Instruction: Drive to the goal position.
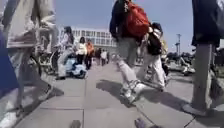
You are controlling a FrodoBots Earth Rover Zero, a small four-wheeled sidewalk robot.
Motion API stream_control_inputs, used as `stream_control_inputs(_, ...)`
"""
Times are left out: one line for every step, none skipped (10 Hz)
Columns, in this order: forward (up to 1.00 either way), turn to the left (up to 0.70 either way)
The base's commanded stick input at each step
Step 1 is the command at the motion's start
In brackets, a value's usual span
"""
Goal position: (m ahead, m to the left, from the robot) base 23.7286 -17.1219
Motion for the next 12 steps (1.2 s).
stream_control_inputs(0.85,-0.33)
stream_control_inputs(0.85,-0.33)
stream_control_inputs(0.85,-0.33)
stream_control_inputs(0.85,-0.33)
stream_control_inputs(0.85,-0.33)
stream_control_inputs(0.85,-0.33)
stream_control_inputs(0.85,-0.29)
stream_control_inputs(0.85,-0.01)
stream_control_inputs(0.85,0.01)
stream_control_inputs(0.85,0.01)
stream_control_inputs(0.85,0.01)
stream_control_inputs(0.85,0.01)
